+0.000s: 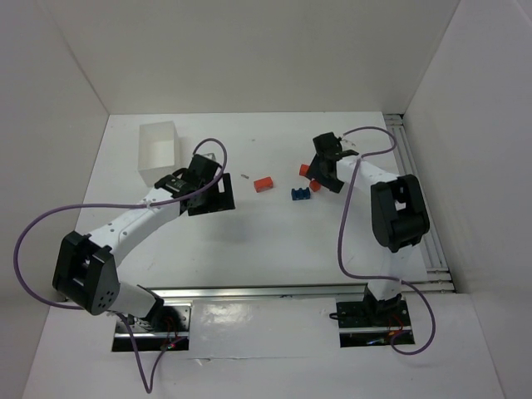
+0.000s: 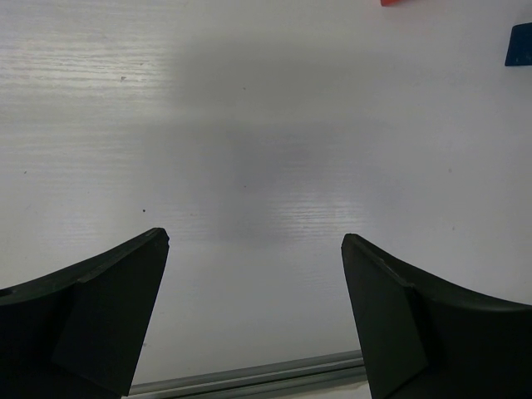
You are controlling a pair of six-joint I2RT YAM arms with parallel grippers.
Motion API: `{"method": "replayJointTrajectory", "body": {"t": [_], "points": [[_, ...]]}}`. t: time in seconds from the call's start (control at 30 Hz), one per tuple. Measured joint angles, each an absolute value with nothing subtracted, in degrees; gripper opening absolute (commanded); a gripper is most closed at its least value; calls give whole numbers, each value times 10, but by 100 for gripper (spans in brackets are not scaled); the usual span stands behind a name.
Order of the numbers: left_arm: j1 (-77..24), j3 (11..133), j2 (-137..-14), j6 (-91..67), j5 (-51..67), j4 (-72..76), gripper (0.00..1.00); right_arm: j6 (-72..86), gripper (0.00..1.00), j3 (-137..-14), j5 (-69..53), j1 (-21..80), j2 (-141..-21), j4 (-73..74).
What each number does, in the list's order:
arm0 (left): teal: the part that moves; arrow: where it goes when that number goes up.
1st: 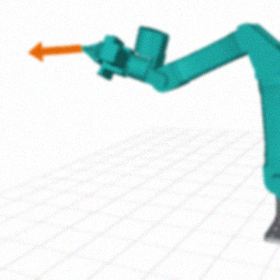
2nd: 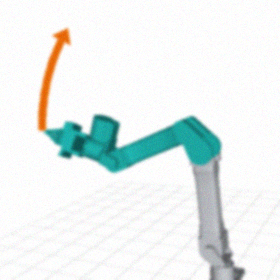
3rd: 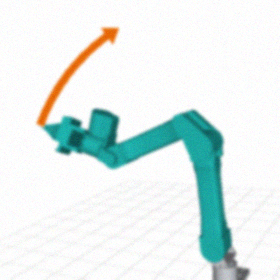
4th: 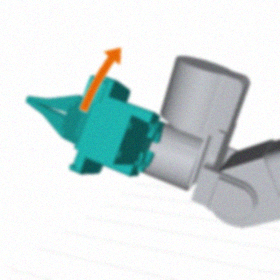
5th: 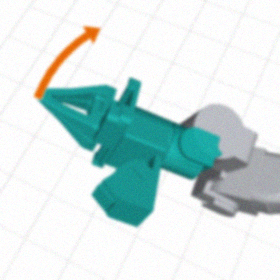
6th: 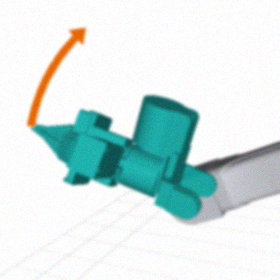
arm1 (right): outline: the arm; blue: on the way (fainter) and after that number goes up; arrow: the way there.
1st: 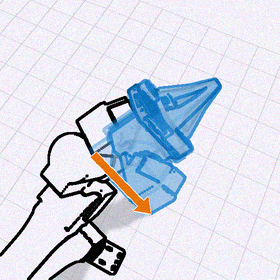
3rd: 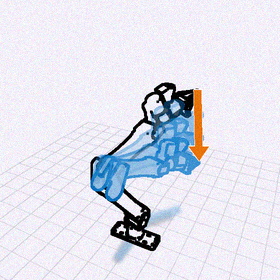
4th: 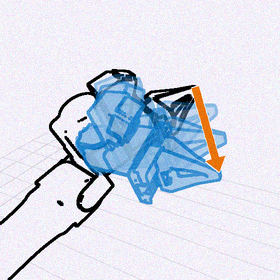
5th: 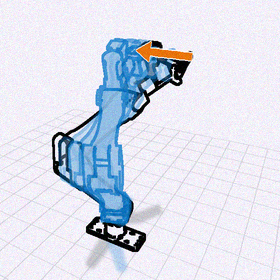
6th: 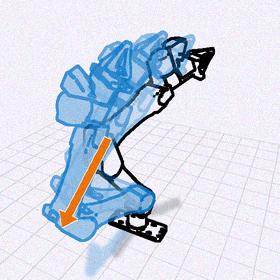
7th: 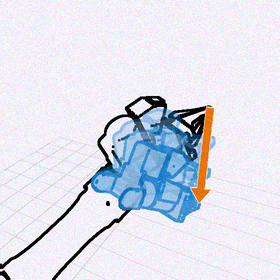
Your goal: Build the wood block tower
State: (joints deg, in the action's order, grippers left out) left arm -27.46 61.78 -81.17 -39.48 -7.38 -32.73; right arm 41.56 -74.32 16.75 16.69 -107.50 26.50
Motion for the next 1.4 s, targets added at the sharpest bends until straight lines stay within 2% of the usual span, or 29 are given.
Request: {"method": "replayJointTrajectory", "body": {"t": [0.3, 0.5, 0.7, 0.8, 1.07, 1.4], "points": [[-275, 617, -812, -395, -72, -321, 99, 434, 72, -748, 170, 172, -1100, 253], [-275, 617, -812, -395, -72, -320, 99, 437, 62, -766, 183, 184, -1130, 253], [-275, 618, -822, -395, -71, -316, 97, 440, 38, -767, 195, 186, -1134, 253], [-275, 623, -837, -395, -70, -316, 97, 435, 34, -768, 206, 189, -1134, 254], [-257, 644, -839, -393, -67, -318, 97, 344, 34, -794, 225, 239, -1107, 267], [-170, 644, -761, -381, -65, -334, 97, 213, 35, -977, 190, 369, -1140, 280]]}}
